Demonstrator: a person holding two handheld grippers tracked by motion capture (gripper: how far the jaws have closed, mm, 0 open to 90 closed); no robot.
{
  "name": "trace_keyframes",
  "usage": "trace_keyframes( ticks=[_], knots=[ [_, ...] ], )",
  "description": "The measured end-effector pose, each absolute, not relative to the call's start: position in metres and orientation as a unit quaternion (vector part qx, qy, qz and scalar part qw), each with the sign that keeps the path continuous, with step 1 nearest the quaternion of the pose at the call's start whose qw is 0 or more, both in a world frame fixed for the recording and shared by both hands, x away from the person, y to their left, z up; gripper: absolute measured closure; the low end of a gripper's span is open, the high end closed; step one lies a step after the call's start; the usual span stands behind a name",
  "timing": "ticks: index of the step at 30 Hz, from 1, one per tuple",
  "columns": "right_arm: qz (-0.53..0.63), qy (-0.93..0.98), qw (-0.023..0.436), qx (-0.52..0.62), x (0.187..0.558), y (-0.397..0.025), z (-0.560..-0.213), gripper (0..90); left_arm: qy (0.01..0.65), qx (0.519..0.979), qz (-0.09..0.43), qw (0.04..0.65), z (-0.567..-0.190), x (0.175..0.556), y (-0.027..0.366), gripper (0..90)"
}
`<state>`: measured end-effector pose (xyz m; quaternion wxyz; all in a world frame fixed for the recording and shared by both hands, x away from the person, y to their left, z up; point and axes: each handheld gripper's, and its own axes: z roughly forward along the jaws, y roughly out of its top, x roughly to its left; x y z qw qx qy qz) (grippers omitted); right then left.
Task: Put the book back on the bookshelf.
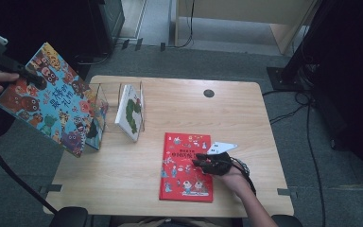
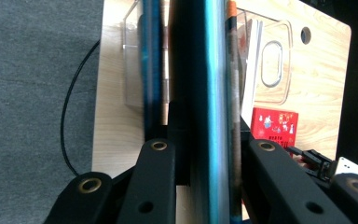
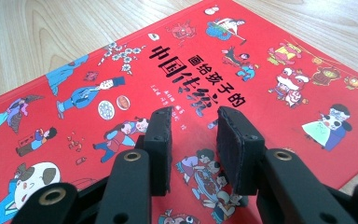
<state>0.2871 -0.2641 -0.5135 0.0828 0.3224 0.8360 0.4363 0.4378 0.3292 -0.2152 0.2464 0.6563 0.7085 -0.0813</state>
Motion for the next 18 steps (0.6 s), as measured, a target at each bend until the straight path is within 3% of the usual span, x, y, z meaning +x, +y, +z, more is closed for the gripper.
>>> trace_keyframes(
  ticks=[18],
  knots=[
    [0.435,0.837,0.084,0.323,0.288,-0.264,-0.513,66.3,0.713,0.661,-0.062,0.226,-0.235,0.456,0.303,78.6]
  ],
)
